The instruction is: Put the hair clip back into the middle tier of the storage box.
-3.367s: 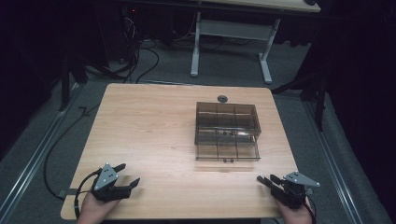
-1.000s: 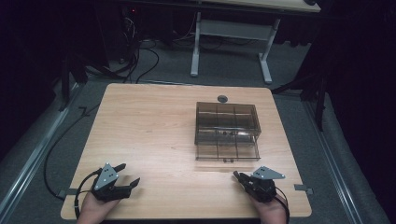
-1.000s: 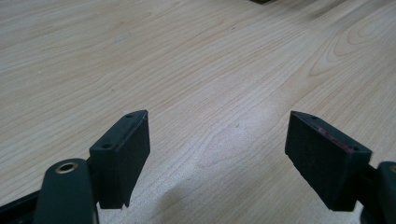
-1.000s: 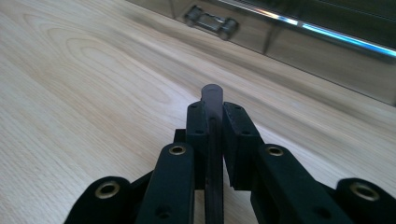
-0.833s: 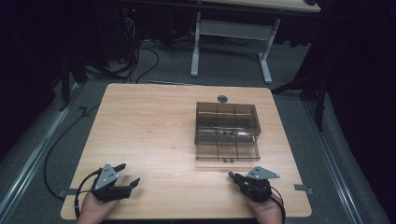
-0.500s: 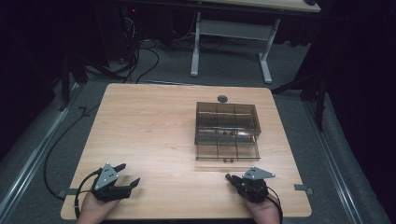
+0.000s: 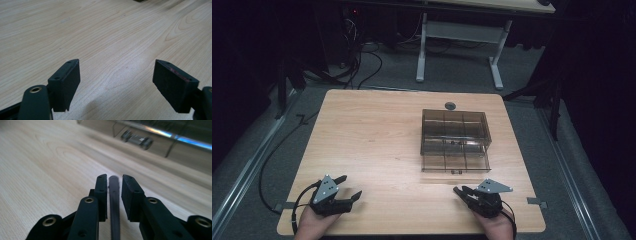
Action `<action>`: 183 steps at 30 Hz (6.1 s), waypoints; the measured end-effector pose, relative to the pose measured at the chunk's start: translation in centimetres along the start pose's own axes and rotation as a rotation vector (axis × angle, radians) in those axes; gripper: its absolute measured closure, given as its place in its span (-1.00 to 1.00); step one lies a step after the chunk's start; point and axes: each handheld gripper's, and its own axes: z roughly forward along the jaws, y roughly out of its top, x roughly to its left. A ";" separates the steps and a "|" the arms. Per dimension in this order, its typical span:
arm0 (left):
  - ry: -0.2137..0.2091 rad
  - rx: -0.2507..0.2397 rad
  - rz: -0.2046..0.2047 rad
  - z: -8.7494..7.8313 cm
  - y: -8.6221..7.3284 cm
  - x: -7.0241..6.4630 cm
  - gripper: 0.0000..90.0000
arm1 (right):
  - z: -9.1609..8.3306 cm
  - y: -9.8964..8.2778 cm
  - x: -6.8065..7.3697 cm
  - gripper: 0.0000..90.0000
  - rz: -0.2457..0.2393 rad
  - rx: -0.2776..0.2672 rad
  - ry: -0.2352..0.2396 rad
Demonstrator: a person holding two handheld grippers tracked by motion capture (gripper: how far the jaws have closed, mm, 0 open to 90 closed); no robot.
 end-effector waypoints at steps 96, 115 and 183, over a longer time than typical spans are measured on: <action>-0.039 -0.012 0.009 -0.2 -0.1 0.0 -0.51 | 5.4 7.9 0.7 0.77 -0.146 0.823 0.002; -0.034 -0.013 0.010 -0.2 -0.1 0.0 -0.51 | 4.5 8.8 0.0 0.82 -0.135 0.816 0.011; -0.044 -0.014 0.008 -0.2 -0.1 0.1 -0.51 | 6.2 18.0 -2.0 0.82 -0.178 0.759 -0.026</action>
